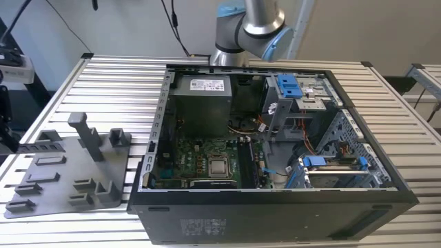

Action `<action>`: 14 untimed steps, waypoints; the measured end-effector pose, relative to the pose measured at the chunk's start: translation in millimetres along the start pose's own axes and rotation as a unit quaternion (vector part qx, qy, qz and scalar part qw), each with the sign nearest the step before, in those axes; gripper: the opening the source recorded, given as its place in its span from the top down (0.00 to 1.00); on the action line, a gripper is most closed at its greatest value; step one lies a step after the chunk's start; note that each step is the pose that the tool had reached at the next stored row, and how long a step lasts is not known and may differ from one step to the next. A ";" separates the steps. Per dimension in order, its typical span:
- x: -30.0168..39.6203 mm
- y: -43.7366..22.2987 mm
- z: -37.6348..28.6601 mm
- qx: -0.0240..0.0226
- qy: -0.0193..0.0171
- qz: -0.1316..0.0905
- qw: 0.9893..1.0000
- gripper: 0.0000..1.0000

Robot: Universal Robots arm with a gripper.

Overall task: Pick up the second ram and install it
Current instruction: 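Pick up the second ram and move it above second insertion slot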

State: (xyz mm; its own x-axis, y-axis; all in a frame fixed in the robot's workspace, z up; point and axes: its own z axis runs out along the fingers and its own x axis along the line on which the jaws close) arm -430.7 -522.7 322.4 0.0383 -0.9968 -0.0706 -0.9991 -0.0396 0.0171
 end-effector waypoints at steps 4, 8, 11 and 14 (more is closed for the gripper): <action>-0.3 0.2 -3.0 0.000 0.000 0.000 1.000 0.85; -0.5 0.2 -7.9 0.000 0.000 0.000 1.000 0.85; -0.9 0.3 -12.5 0.000 0.000 0.000 1.000 0.85; -1.3 0.4 -18.0 0.000 0.000 0.000 1.000 0.85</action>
State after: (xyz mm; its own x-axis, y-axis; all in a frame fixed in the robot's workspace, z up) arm -430.8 -522.7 340.4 0.0378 -0.9968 -0.0706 -0.9991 -0.0391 0.0170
